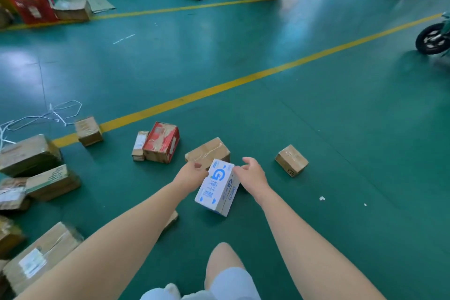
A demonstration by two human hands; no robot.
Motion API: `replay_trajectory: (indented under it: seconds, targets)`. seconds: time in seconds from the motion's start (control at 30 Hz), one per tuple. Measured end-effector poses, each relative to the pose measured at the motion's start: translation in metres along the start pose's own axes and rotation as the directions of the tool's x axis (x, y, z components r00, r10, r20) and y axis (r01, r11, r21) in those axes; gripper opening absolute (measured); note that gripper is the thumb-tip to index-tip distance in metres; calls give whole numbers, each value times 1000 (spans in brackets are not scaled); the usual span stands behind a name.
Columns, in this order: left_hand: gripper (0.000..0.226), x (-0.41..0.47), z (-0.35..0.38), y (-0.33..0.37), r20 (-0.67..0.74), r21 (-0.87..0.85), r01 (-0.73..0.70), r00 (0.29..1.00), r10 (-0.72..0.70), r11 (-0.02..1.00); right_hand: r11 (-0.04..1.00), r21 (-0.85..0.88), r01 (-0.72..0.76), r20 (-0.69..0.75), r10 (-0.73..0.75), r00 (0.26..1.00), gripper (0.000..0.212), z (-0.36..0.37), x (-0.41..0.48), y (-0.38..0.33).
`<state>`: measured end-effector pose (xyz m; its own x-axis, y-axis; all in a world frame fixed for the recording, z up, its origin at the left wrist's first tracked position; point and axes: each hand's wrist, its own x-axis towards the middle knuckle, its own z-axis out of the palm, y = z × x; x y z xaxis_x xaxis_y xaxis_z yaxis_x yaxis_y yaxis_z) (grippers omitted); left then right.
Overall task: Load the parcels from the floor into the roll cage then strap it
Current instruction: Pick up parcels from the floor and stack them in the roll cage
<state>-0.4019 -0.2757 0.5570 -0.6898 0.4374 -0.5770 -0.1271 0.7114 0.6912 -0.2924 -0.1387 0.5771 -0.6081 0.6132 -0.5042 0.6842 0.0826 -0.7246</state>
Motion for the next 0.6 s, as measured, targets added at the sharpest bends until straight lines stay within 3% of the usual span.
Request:
replay_trajectory:
  seconds: [0.13, 0.33, 0.6]
  targets:
    - [46, 54, -9, 18, -33, -61, 29, 999, -31, 998, 997, -80, 9, 55, -5, 998, 57, -5, 63, -29]
    - [41, 148, 1, 30, -149, -254, 194, 960, -236, 947, 972, -228, 58, 253, 1, 968, 59, -5, 194, -63]
    - [48, 219, 62, 8, -131, -586, 416, 798, -588, 695, 830, -519, 203, 479, 86, 874, 46, 9, 333, -46]
